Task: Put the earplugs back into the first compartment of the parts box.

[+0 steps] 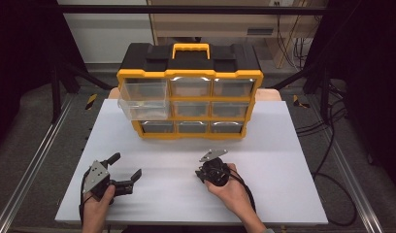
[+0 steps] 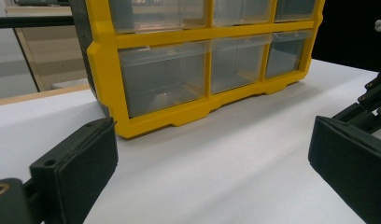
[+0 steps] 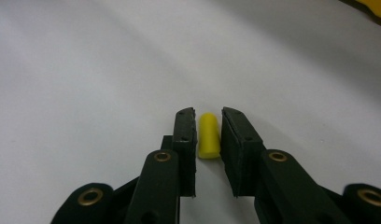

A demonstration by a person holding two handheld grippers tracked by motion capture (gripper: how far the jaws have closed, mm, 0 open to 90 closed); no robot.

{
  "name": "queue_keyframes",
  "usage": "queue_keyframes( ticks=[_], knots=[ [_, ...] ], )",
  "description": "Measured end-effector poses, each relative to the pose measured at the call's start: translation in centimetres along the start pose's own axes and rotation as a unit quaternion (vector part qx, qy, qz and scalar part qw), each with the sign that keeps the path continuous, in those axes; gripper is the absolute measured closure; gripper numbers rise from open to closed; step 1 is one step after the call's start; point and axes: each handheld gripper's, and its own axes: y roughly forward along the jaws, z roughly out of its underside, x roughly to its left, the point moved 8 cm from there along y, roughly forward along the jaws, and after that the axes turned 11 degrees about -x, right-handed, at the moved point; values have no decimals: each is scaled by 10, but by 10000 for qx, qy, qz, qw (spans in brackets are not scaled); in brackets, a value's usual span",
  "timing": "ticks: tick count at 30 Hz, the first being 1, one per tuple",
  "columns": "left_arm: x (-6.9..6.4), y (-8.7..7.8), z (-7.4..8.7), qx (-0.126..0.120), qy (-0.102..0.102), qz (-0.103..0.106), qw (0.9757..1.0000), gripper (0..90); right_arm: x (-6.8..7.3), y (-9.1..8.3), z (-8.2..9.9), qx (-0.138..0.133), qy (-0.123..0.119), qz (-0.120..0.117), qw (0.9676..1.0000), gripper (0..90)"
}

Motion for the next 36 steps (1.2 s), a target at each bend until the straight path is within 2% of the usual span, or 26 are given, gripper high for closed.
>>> queue_keyframes(
  ticks=[7,10,13,17,21,23,26,32,36],
  knots=[
    [0,-1,0,8,12,-6,10000,11,-2,0,1,12,-97,51,9999,819],
    [4,-2,-1,-28,-21,-49,10000,11,-2,-2,-5,-155,-22,-27,9999,821],
    [13,-5,-3,-74,-35,-86,9999,11,-2,-9,-16,-432,86,-56,9990,821],
    [22,-13,-7,-164,-93,-92,9998,12,-6,-21,-32,-828,218,-57,9963,821],
    [33,-18,-8,-192,-119,-170,9996,12,-12,-36,-50,-1230,397,-29,9916,822],
    [36,-19,-7,-185,-168,-213,9995,13,-15,-43,-57,-1345,432,-13,9900,823],
    [38,-20,-8,-222,-195,-214,9993,13,-19,-54,-67,-1478,404,56,9882,823],
    [40,-21,-8,-221,-193,-231,9993,12,-24,-72,-91,-1806,426,145,9825,824],
    [39,-20,-7,-200,-191,-229,9994,12,-22,-79,-109,-1943,280,154,9804,824]
  ],
)
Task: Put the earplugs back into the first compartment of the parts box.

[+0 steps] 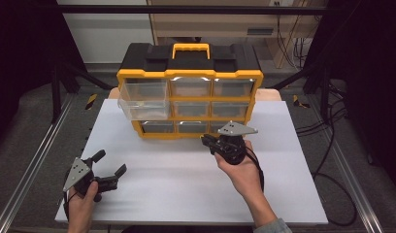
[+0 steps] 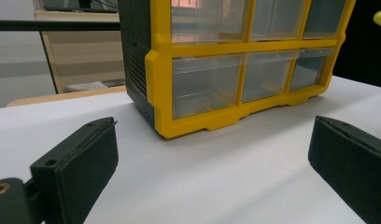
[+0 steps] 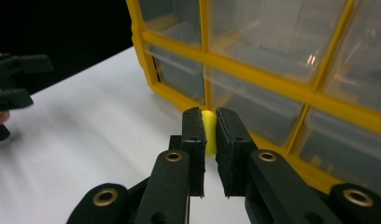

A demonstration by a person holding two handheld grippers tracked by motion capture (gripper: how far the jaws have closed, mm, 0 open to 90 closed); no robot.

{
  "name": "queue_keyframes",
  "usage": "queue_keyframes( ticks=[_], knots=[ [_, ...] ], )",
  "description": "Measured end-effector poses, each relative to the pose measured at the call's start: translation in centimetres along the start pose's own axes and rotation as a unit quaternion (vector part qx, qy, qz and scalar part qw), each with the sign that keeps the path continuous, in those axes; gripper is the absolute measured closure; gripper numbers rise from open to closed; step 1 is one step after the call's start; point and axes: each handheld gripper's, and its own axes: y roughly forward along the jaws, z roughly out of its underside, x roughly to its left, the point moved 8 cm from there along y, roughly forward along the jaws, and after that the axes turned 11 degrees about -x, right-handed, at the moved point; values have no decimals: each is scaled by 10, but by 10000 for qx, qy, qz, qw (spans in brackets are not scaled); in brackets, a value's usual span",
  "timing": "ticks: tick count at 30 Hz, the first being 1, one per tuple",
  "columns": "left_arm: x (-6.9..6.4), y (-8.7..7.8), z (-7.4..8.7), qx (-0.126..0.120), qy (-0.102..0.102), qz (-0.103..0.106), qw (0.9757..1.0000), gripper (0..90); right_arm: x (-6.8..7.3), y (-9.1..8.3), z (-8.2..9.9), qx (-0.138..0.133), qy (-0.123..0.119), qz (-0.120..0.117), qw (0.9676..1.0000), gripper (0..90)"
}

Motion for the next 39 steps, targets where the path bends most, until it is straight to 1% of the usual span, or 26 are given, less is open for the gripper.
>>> queue_keyframes(
  ticks=[2,5,8,10,14,16,22,25,28,31,33,34,36,39],
  knots=[
    [0,0,0,16,26,-3,10000,12,1,1,-10,-65,-53,0,10000,824],
    [1,1,1,19,-1,-29,10000,12,4,1,-24,-139,-141,-15,9998,825],
    [1,1,2,47,8,-36,10000,13,7,2,-40,-239,-287,-15,9993,824],
    [0,1,2,37,-12,-40,10000,12,9,1,-52,-356,-293,-25,9989,824],
    [-1,3,3,67,-2,-30,10000,12,13,-4,-79,-625,-413,-7,9972,824],
    [-2,4,4,93,31,-10,10000,12,15,-6,-91,-747,-415,-16,9963,824],
    [-3,3,5,97,27,3,9999,13,21,-7,-119,-916,-511,-49,9945,824],
    [-3,3,5,89,11,-4,10000,12,21,-3,-130,-1005,-546,-44,9934,824],
    [-4,3,6,133,61,7,9999,13,21,1,-137,-1078,-491,-67,9929,824],
    [-6,4,5,127,72,14,9999,13,23,5,-145,-1137,-405,-116,9926,824],
    [-7,5,7,161,94,28,9998,12,26,7,-150,-1188,-356,-158,9922,824],
    [-7,5,7,164,94,32,9998,13,27,8,-152,-1210,-377,-184,9918,824],
    [-8,5,6,144,89,41,9998,12,31,12,-157,-1235,-340,-211,9915,824],
    [-8,6,7,164,90,58,9998,12,37,18,-165,-1325,-331,-273,9902,823]
  ],
)
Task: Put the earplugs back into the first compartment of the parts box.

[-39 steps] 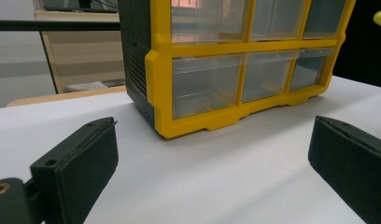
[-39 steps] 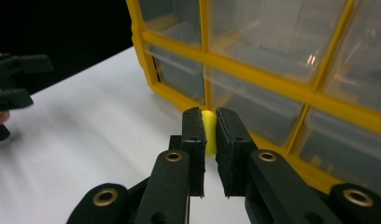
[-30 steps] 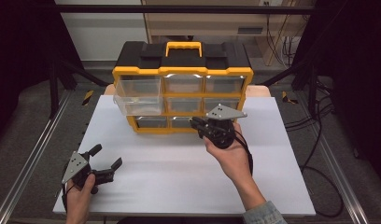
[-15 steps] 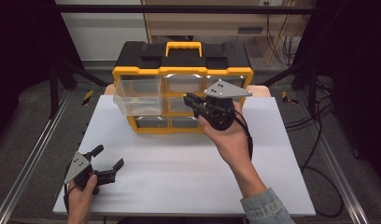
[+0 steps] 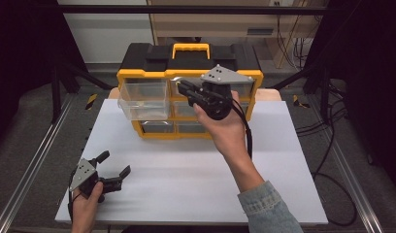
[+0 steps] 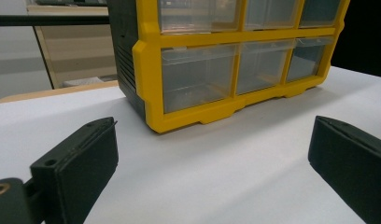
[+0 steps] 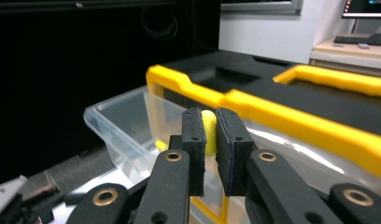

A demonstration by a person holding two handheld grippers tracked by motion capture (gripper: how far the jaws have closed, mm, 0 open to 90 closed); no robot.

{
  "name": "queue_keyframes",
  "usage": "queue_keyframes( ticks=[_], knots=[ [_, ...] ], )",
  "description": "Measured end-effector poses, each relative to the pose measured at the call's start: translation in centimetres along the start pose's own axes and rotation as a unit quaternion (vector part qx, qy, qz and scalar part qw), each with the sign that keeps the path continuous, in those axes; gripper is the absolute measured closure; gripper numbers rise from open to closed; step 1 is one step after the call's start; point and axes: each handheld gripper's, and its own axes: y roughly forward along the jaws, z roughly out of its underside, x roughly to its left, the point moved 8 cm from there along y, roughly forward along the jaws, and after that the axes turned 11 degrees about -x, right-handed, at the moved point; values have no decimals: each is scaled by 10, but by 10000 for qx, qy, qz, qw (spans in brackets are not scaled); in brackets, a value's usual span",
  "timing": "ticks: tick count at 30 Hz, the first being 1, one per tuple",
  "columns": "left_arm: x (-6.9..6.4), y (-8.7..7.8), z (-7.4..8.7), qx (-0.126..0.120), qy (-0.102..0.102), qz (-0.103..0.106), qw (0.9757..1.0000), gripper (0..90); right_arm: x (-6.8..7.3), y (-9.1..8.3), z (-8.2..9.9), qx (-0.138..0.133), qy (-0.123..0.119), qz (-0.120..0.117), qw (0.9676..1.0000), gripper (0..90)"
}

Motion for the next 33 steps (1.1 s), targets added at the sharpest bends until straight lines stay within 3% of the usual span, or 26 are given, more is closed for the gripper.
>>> queue_keyframes(
  ticks=[9,14,28,33],
  knots=[
    [-1,0,0,-11,16,-8,10000,12,20,29,-3,-4,18,-210,9998,821],
    [-2,0,0,-5,16,12,10000,12,30,39,-4,58,-105,-286,9995,820],
    [-2,0,-1,-21,-5,4,10000,12,42,58,3,343,-417,-301,9981,808],
    [-2,0,-1,-17,-4,7,10000,12,44,61,5,398,-411,-356,9977,694]
  ],
)
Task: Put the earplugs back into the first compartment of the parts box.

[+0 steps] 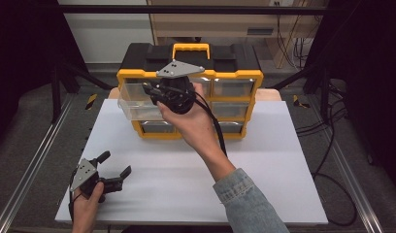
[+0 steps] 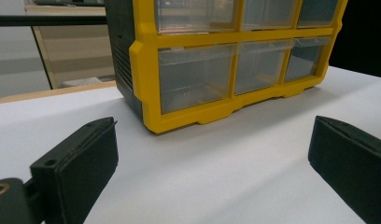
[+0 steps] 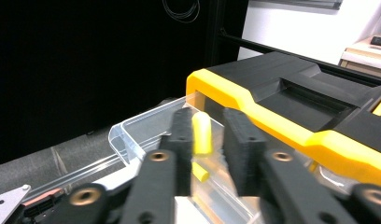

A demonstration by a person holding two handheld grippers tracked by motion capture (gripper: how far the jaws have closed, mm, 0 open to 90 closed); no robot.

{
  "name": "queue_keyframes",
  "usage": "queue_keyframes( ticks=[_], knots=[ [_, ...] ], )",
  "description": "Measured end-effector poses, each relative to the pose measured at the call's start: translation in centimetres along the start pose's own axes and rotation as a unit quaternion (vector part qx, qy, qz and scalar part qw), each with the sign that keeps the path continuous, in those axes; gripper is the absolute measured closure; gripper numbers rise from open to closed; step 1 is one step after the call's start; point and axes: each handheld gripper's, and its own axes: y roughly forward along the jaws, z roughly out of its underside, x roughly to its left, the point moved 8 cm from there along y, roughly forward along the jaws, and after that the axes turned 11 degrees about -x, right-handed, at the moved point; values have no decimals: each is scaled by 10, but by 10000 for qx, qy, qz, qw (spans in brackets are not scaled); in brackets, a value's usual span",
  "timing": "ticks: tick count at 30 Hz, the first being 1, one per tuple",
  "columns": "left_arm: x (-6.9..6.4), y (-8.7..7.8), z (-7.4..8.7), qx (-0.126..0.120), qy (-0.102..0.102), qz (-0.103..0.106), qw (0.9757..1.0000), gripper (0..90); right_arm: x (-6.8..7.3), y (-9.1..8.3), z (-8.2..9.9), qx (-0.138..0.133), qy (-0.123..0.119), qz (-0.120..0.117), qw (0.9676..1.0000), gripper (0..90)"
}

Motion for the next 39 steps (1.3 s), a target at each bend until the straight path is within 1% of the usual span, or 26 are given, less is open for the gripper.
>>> queue_keyframes(
  ticks=[3,6,7,10,12,14,17,18,20,23,36,39],
  knots=[
    [0,0,0,-5,-2,-4,10000,12,1,-2,-1,-43,-64,26,10000,640],
    [0,0,0,-5,-3,-1,10000,12,0,-3,-3,-77,-71,63,9999,587],
    [0,0,0,-10,-2,-1,10000,12,0,-3,-3,-94,-61,75,9999,555],
    [0,0,0,-10,-1,-11,10000,12,-3,-3,-4,-162,-48,159,9997,435],
    [0,0,0,-15,3,-13,10000,12,-4,-3,-5,-225,-55,210,9995,313],
    [0,0,0,-18,0,-19,10000,12,-6,-3,-5,-233,-63,301,9993,208],
    [1,0,0,-23,-8,-26,10000,12,-10,-4,-5,-310,-91,466,9984,105],
    [1,0,-1,-24,-6,-28,10000,12,-11,-4,-5,-331,-95,499,9982,83],
    [1,-1,-1,-23,-6,-30,10000,11,-12,-6,-6,-392,-118,526,9978,63],
    [1,0,0,-23,-9,-32,10000,11,-15,-10,-6,-493,-112,537,9973,60],
    [2,-1,-1,-20,-3,-54,10000,12,-32,-31,-4,-550,34,595,9967,59],
    [2,-1,-1,-23,-10,-58,10000,11,-36,-35,-3,-558,17,617,9965,58]
  ],
)
